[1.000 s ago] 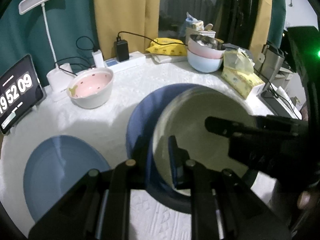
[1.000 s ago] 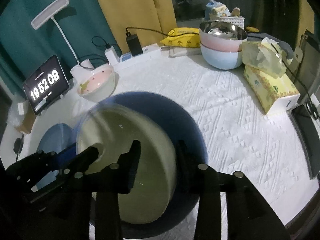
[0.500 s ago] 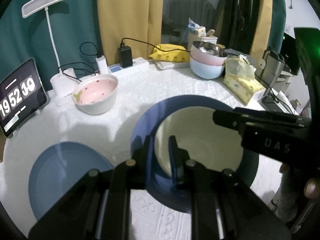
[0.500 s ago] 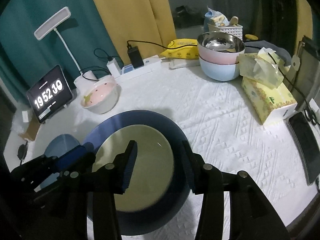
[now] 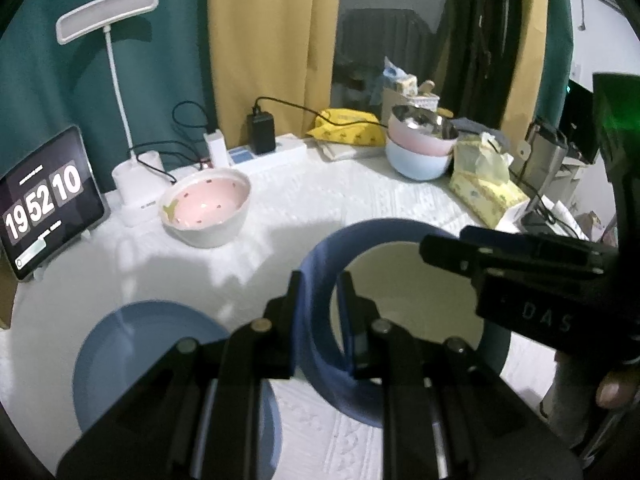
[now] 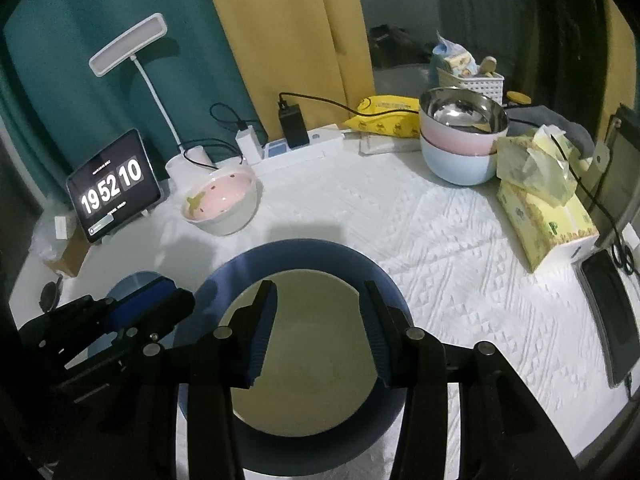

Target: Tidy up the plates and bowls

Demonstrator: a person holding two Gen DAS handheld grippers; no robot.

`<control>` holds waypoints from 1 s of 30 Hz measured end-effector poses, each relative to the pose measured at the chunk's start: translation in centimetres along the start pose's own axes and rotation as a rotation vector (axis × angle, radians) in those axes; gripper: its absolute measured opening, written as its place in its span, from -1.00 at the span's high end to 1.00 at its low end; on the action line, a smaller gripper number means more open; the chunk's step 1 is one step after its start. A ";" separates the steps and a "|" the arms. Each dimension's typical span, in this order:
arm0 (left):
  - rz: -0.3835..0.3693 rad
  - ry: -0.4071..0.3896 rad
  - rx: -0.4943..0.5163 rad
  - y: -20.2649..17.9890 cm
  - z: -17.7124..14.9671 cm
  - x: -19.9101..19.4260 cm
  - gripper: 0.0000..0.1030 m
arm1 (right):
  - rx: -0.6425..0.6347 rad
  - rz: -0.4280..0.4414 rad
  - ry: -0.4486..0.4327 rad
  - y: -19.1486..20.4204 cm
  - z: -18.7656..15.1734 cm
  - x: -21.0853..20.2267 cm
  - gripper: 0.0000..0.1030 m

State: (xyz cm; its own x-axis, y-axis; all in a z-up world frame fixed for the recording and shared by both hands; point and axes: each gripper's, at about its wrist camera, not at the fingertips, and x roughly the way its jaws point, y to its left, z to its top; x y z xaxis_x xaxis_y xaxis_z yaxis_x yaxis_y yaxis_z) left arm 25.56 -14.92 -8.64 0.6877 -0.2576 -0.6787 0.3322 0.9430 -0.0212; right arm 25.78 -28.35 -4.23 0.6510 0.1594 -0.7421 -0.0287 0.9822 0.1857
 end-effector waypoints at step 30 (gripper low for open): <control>0.068 -0.069 -0.102 8.8 3.3 -0.6 0.65 | -0.092 0.014 0.000 5.6 4.9 2.5 0.09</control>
State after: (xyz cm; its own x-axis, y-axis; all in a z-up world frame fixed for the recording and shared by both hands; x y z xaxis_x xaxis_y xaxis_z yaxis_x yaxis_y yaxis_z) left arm 30.23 -7.19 -6.02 0.7503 -0.2033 -0.6291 0.2188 0.9743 -0.0539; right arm 30.97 -22.95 -1.92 0.6504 0.1729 -0.7396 -0.1074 0.9849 0.1359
